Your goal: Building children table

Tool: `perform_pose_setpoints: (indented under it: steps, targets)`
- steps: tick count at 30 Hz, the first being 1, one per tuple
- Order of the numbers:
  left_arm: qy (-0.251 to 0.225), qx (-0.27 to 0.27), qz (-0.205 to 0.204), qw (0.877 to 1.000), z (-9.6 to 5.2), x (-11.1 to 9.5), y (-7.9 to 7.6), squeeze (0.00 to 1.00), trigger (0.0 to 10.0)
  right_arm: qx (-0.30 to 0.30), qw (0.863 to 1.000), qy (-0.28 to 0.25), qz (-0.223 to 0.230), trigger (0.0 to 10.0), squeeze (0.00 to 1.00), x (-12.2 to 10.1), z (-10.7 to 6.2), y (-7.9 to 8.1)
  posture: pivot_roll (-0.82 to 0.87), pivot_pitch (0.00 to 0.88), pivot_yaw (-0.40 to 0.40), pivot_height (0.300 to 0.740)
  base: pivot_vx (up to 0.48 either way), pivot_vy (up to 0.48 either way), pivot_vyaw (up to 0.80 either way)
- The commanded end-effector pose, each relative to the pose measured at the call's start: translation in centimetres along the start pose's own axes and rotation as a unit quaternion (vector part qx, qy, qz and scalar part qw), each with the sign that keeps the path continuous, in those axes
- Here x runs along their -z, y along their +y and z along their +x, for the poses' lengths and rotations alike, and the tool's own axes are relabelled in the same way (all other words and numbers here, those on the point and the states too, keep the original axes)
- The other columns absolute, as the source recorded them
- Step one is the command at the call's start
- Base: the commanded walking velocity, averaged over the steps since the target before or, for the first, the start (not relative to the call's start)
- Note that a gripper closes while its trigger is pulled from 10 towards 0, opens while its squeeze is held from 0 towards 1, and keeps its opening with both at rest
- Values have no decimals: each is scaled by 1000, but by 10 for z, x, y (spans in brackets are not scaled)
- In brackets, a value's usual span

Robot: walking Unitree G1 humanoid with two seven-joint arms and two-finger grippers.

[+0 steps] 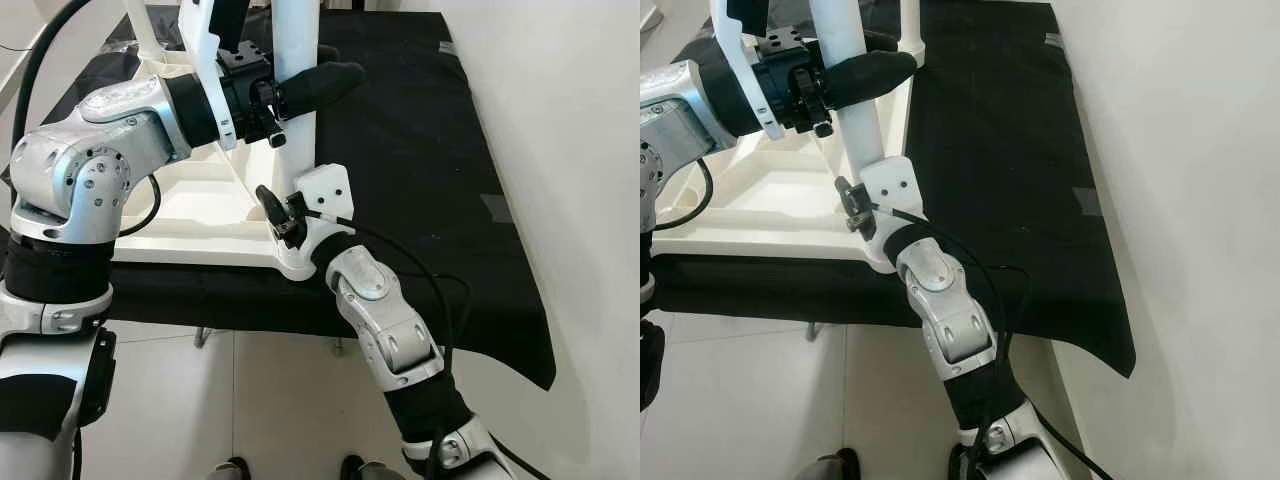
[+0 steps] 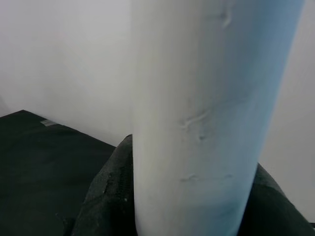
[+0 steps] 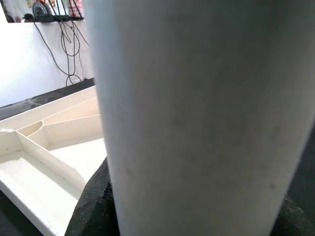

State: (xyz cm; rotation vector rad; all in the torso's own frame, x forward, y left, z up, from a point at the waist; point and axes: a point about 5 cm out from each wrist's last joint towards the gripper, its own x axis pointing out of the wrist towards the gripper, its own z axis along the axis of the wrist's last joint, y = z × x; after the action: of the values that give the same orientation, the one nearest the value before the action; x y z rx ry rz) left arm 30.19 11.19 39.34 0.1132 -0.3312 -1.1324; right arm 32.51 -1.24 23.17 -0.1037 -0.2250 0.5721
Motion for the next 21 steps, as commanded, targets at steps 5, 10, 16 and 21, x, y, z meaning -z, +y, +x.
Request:
perform_pose_setpoints:
  steps: [5,10,16,21]
  targets:
    - [0,27,12,1000,4,-2,-9,0,0,-60,996,59,19,10000,1000,26,0,7,63,256,-23,740,0,0,0]
    - [-1,32,11,999,4,0,-11,0,0,-193,981,1,10,10000,788,-4,9,-5,57,252,-32,740,0,0,0]
    - [-1,33,13,999,3,1,-12,0,0,-329,942,-15,-59,10000,0,-16,6,-4,57,248,-37,740,0,0,0]
    - [-4,34,13,999,1,2,-14,0,0,-371,928,-4,-39,10000,0,-23,19,-23,57,247,-41,740,0,0,0]
